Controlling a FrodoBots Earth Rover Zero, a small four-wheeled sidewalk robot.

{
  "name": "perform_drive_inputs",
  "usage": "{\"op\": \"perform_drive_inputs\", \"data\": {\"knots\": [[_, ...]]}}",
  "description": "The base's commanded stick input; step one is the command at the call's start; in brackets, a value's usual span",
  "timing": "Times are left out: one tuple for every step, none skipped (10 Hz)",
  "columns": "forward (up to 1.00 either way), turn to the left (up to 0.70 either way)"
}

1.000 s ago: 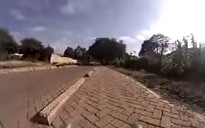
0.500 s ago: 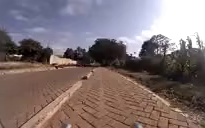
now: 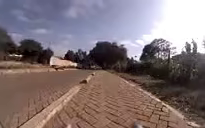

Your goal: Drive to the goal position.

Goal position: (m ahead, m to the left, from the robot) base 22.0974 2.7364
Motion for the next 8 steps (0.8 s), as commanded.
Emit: {"op": "perform_drive_inputs", "data": {"knots": [[0.70,-0.12],[0.70,-0.26],[0.70,-0.34],[0.70,-0.35],[0.70,-0.35],[0.70,-0.26],[0.70,0.00],[0.70,0.00]]}}
